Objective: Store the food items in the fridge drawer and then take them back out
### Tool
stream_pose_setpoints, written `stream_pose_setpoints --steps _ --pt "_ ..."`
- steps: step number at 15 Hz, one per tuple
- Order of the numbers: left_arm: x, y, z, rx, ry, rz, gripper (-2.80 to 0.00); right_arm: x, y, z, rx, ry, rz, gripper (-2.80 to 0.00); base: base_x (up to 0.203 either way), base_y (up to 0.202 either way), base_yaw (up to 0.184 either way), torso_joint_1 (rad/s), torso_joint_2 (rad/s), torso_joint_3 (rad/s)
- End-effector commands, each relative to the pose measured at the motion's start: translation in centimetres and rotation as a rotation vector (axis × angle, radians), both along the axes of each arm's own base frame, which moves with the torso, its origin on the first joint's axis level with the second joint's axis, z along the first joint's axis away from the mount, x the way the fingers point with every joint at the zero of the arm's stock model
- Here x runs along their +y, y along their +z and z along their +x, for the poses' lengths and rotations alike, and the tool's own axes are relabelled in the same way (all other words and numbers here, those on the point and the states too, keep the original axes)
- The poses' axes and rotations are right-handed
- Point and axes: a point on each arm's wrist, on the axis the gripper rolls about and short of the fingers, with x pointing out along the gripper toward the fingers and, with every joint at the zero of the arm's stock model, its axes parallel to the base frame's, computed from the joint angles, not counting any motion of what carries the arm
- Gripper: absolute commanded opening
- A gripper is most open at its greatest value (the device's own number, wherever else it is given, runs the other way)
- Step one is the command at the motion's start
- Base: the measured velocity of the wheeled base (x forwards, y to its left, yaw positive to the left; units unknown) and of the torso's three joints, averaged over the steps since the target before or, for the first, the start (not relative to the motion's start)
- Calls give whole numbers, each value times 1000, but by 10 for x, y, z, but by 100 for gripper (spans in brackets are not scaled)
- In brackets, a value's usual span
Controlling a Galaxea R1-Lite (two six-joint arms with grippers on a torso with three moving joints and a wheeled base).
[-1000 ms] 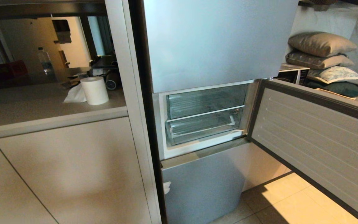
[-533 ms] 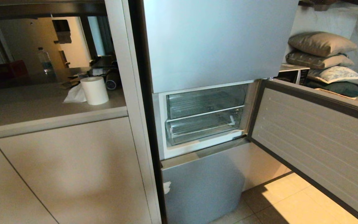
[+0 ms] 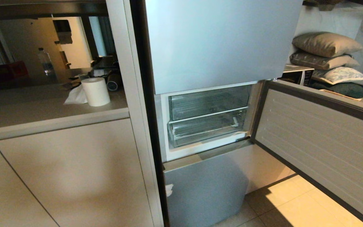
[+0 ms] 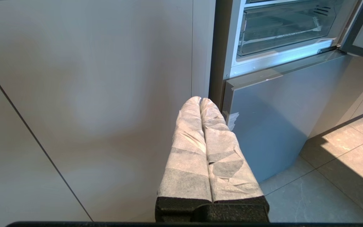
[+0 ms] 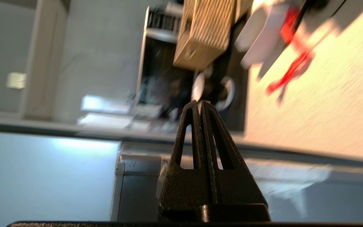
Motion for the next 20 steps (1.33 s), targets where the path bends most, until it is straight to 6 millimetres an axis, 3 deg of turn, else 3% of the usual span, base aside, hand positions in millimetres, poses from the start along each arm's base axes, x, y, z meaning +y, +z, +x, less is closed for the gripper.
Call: stream_pose_setpoints --steps 1,4,6,8,11,12,15,17,19,20 --pt "0 0 0 3 0 0 -280 0 -7 8 -9 54 43 -280 0 0 0 0 0 0" --pt "0 0 0 2 0 0 -280 11 -13 8 -16 182 74 -280 0 0 0 0 0 0" --pt "0 0 0 0 0 0 -280 25 -6 0 -14 202 26 -280 0 0 0 0 0 0" --pt "0 0 0 0 0 0 -280 20 17 -20 -42 176 -104 -280 0 0 0 0 0 0" --pt "0 0 0 1 0 0 -280 1 71 -35 -129 129 -193 -280 0 0 0 0 0 0" --pt "0 0 0 1 0 0 -280 -8 79 -39 -145 109 -199 -280 0 0 0 0 0 0" --pt "0 0 0 1 0 0 -280 -38 50 -36 -109 7 -213 -280 0 0 0 0 0 0" --pt "0 0 0 2 0 0 -280 -45 21 -15 11 -69 -341 -280 0 0 0 0 0 0" --pt "0 0 0 1 0 0 -280 -35 -12 22 163 -160 -406 -280 0 0 0 0 0 0" --pt "0 0 0 0 0 0 -280 -20 -31 39 224 -124 -396 -280 0 0 0 0 0 0"
